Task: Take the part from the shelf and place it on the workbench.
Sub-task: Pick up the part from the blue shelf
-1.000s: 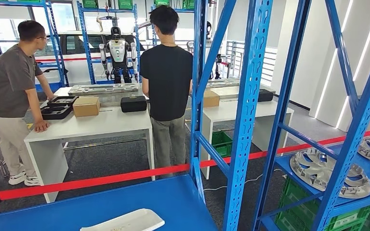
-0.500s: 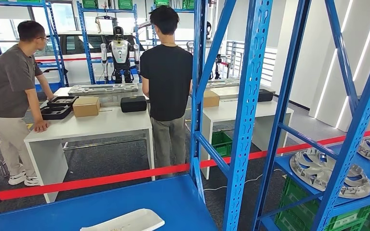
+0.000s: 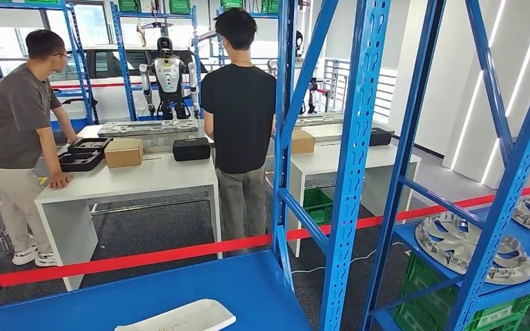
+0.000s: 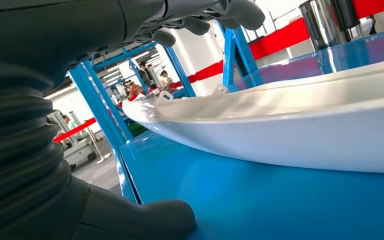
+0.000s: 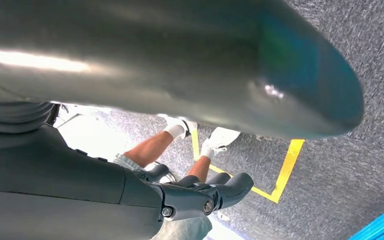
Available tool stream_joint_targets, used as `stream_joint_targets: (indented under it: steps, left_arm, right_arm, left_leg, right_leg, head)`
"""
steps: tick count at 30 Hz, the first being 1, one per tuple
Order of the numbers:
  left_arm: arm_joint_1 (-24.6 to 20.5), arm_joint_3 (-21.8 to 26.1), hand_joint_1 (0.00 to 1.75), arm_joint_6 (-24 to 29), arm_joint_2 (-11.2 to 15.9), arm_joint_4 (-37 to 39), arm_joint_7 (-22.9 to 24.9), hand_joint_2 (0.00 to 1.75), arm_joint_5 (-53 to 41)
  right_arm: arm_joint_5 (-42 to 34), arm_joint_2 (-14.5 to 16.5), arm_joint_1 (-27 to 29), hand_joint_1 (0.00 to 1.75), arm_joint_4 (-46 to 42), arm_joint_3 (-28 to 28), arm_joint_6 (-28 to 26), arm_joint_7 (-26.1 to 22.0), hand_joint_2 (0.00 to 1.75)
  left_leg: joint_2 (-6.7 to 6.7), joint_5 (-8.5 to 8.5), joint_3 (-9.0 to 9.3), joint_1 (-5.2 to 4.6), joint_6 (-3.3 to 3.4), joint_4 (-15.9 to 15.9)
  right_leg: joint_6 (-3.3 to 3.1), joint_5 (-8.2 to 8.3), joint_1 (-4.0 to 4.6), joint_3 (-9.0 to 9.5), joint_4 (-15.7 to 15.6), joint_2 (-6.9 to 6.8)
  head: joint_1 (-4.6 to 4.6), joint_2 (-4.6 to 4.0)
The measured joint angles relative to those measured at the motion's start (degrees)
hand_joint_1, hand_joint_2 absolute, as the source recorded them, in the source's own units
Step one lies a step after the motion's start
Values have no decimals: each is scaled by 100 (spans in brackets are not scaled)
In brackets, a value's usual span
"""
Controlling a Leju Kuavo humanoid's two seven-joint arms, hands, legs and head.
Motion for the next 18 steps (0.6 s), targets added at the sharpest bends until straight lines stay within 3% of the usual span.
stream_joint_targets:
  steps: [3,7,18]
  left_arm:
    - [11,7,6,-34,14,8,9,175,27]
    - [51,10,170,-39,18,12,20,175,34]
    - [391,23,175,293,-4,22,-59,175,110]
  right_arm:
    - [6,0,-1,0,0,-1,5,1,0]
    - [5,0,0,0,0,0,7,0,0]
    - [4,0,3,0,0,0,-15,-13,0]
  left_leg:
    - [-1,0,5,0,0,0]
    - [0,0,14,0,0,-1]
    - [0,0,18,0,0,-2]
  right_leg:
    - [0,0,0,5,0,0]
    - [1,-1,0,11,0,0]
    - [0,-3,0,11,0,0]
  head:
    - [0,0]
    - [0,0]
    - [-1,0]
